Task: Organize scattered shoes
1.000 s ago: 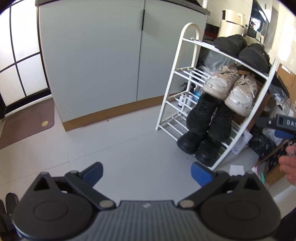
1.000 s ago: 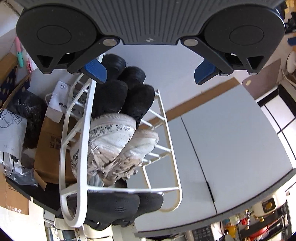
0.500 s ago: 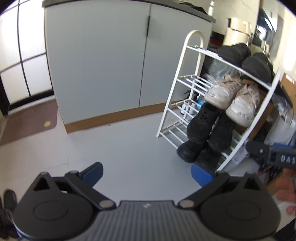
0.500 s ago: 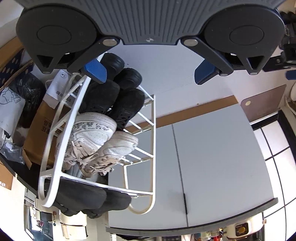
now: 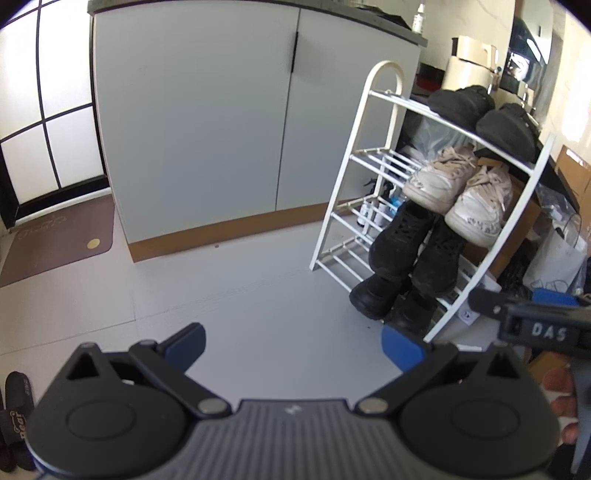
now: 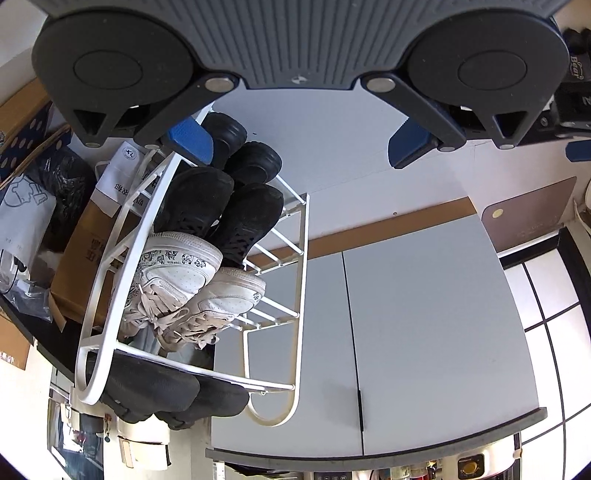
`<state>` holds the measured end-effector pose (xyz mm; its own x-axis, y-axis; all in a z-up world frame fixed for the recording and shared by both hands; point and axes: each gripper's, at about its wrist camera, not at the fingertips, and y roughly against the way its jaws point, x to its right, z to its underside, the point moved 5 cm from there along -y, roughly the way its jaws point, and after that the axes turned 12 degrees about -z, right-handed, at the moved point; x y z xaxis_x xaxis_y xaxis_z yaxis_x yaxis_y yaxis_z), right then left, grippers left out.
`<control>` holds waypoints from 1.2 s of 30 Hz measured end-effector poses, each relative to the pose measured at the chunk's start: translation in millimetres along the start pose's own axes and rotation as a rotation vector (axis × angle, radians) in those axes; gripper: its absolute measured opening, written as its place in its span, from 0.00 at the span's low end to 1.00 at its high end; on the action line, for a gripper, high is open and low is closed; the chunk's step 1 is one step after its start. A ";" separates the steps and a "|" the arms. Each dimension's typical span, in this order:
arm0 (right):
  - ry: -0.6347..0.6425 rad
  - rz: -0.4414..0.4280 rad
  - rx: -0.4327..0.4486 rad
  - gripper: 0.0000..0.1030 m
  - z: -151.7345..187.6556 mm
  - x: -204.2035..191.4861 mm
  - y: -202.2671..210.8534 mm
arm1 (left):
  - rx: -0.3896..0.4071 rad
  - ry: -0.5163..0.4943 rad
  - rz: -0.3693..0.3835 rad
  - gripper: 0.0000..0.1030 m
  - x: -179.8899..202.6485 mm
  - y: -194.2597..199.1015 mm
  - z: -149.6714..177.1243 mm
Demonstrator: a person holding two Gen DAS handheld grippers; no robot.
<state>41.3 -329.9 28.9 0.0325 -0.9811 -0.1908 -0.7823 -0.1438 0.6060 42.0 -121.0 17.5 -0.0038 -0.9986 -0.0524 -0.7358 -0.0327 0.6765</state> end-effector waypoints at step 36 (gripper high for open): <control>0.028 0.043 -0.040 1.00 21.7 -9.4 -6.7 | -0.018 -0.008 -0.008 1.00 22.4 7.2 22.6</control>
<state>32.7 -316.9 9.9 0.0169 -0.9897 -0.1423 -0.7576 -0.1055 0.6442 21.3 -142.6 4.6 -0.0032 -0.9980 -0.0639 -0.7234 -0.0418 0.6892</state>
